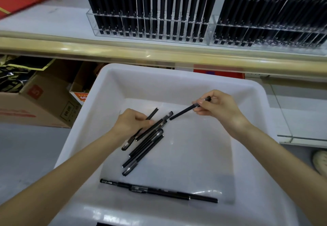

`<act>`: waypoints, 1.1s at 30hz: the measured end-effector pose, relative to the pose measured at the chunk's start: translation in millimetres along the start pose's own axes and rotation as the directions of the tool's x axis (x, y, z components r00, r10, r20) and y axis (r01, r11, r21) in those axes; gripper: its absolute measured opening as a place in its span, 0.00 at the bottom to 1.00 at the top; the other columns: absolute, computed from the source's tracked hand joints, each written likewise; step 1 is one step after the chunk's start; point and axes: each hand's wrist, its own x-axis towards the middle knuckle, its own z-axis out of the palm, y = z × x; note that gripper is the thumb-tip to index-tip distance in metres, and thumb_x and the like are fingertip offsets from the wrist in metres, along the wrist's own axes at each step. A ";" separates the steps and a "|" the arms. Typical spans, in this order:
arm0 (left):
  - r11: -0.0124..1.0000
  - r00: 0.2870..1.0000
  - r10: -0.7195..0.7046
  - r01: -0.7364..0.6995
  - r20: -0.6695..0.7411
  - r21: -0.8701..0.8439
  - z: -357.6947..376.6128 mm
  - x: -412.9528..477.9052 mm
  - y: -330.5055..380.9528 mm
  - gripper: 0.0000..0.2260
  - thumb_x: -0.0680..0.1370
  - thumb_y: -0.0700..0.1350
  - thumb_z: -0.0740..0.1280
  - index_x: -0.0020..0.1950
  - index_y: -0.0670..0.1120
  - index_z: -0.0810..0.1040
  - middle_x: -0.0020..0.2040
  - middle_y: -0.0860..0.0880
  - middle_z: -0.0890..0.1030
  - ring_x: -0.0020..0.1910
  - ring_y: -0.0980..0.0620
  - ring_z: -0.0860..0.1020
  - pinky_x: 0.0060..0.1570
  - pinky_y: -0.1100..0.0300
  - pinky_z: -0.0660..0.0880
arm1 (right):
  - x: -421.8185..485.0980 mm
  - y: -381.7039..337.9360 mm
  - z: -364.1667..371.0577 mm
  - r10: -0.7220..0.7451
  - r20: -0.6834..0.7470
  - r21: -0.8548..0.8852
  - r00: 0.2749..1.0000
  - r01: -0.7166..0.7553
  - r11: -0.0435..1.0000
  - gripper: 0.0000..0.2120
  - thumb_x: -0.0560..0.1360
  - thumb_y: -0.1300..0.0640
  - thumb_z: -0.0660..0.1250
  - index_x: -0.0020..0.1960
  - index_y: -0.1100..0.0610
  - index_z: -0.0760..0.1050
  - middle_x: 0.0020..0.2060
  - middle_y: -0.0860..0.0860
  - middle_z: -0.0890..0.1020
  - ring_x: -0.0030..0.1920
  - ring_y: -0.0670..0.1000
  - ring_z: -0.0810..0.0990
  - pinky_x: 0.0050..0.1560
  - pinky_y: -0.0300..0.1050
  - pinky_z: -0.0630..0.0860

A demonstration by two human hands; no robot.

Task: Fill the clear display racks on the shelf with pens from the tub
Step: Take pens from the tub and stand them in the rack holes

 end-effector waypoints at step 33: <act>0.452 0.961 0.269 -0.064 0.068 -0.890 19.4 21.0 238.2 0.22 0.65 0.36 0.71 0.59 0.38 0.76 0.50 0.42 0.84 0.47 0.49 0.84 0.36 0.61 0.80 | 29.8 -148.7 -167.9 -0.700 -0.504 -0.311 0.507 0.649 0.694 0.22 0.71 0.63 0.73 0.62 0.52 0.72 0.35 0.51 0.78 0.36 0.46 0.82 0.45 0.48 0.82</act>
